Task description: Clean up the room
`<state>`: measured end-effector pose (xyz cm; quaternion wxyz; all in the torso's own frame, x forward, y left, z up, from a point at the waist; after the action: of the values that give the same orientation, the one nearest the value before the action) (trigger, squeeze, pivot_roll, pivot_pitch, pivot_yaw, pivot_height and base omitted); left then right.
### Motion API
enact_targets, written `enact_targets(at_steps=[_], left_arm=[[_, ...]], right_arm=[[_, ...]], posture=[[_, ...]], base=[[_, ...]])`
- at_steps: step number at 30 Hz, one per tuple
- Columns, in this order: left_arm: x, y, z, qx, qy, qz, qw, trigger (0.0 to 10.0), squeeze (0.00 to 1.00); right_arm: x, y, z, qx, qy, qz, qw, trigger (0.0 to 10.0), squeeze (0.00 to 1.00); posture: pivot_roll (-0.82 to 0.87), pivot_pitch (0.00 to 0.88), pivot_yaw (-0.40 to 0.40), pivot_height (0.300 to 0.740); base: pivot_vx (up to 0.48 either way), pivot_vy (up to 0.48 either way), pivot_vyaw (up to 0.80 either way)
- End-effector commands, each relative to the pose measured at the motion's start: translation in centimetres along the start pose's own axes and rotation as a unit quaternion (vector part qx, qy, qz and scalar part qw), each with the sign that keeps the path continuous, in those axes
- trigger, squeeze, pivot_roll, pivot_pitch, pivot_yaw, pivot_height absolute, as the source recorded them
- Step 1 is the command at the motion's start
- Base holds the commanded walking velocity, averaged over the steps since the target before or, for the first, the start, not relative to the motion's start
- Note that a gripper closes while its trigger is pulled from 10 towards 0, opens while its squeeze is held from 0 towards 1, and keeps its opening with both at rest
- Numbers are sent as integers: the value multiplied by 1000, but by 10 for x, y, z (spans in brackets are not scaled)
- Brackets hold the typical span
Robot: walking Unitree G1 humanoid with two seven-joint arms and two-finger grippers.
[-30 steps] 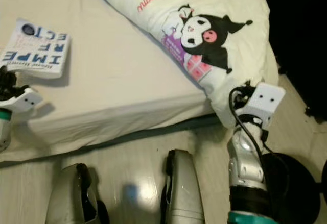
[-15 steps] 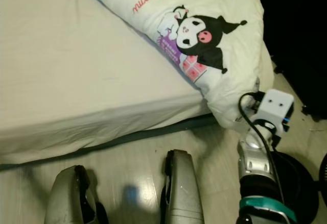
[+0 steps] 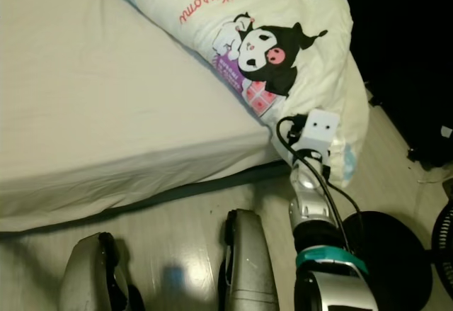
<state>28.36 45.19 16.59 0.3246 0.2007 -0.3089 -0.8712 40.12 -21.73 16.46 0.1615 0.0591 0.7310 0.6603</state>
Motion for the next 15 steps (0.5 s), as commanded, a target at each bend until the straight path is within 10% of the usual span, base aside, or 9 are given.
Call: enact_targets(at_steps=[1, 2, 7, 8, 9, 15], left_arm=[[5, 19, -24, 25, -56, -53, 997, 10000, 643], [11, 37, -47, 84, -100, -77, 988, 10000, 0], [30, 70, -91, 197, -236, -100, 946, 10000, 0], [53, 99, -120, 257, -348, -124, 893, 10000, 0], [65, 113, -130, 273, -392, -138, 868, 10000, 0], [98, 141, -146, 287, -469, -180, 816, 10000, 0]], right_arm=[[4, -9, -2, -1, 2, 10, 1000, 10000, 0], [3, -8, -7, 3, -3, 5, 1000, 10000, 0], [2, -7, -15, 4, -9, -1, 1000, 10000, 0], [2, -7, -22, 5, -15, -7, 1000, 10000, 0], [1, -4, -28, 4, -28, -18, 999, 10000, 0], [-2, 13, -53, -5, -82, -58, 995, 10000, 0]], posture=[[-48, 216, 2, 520], [-52, 216, 1, 520], [-55, 216, -1, 520], [-55, 217, -4, 520], [-55, 217, -4, 520], [-49, 220, 6, 520]], base=[[0, 0, 0], [0, 0, 0], [0, 0, 0], [0, 0, 0], [0, 0, 0], [0, 0, 0]])
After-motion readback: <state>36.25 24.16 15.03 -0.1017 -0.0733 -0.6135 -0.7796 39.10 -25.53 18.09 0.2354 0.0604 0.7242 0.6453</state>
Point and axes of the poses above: a point about 5 cm out from each wrist's last joint towards the gripper, its own x axis pointing back from the gripper into the wrist, its own y axis along the axis of the wrist's last joint, z = x × y, the point moved 3 cm from there along -x, pointing out of the wrist towards the gripper, and after that the axes turned 6 degrees about x, right-handed, at the moved point
